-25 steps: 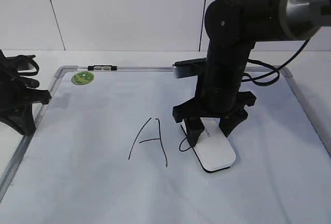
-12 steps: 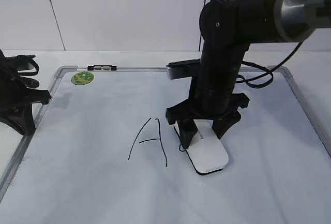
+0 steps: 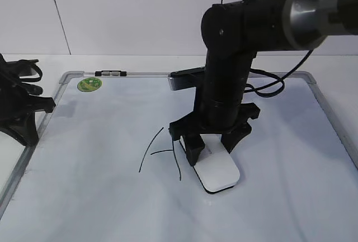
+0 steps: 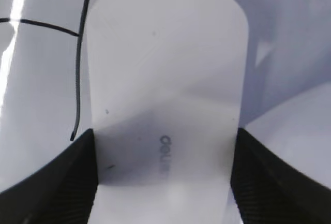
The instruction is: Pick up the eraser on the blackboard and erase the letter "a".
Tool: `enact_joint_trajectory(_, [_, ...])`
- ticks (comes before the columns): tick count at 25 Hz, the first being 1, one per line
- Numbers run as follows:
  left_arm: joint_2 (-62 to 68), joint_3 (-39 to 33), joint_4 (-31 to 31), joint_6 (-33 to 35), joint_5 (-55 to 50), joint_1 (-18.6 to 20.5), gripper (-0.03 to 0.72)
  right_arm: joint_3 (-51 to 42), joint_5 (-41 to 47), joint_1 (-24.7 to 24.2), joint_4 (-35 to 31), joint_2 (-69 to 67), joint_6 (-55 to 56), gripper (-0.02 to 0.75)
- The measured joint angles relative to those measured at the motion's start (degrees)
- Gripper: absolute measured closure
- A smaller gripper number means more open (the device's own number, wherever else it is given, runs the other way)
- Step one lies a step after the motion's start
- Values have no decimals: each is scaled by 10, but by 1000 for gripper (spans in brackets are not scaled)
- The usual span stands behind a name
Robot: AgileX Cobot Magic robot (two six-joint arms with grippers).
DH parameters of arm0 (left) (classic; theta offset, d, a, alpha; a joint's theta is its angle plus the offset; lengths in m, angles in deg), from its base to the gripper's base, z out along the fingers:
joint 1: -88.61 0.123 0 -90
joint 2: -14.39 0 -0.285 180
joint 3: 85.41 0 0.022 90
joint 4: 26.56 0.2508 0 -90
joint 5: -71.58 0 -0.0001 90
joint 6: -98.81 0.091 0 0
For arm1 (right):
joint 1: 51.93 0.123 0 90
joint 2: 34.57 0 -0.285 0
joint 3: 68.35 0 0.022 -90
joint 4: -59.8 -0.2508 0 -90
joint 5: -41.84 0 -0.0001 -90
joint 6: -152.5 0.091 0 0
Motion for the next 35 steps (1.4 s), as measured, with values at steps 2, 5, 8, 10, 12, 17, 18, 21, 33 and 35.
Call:
enact_joint_trajectory(2, [0,0,0,0,0,0,657,3,4,0,4,-3,3,188])
enact_joint_trajectory(5, [0,0,0,0,0,0,657,5,5,0,9,-5,7,188])
enact_joint_trajectory(8, [0,0,0,0,0,0,657,6,9,0,14,-6,16,188])
enact_joint_trajectory(10, [0,0,0,0,1,0,657,6,11,-1,14,-6,20,188])
enact_joint_trajectory(12, [0,0,0,0,1,0,657,6,11,-7,10,-6,22,188])
enact_joint_trajectory(17, [0,0,0,0,1,0,657,8,18,-33,8,-6,23,188])
enact_joint_trajectory(18, [0,0,0,0,1,0,657,8,19,-40,8,-6,23,188])
enact_joint_trajectory(21, [0,0,0,0,1,0,657,8,20,-47,8,-6,23,188])
enact_joint_trajectory(33, [0,0,0,0,1,0,657,8,20,-23,22,-6,23,188])
enact_joint_trajectory(35, [0,0,0,0,1,0,657,8,19,-16,28,-6,23,188])
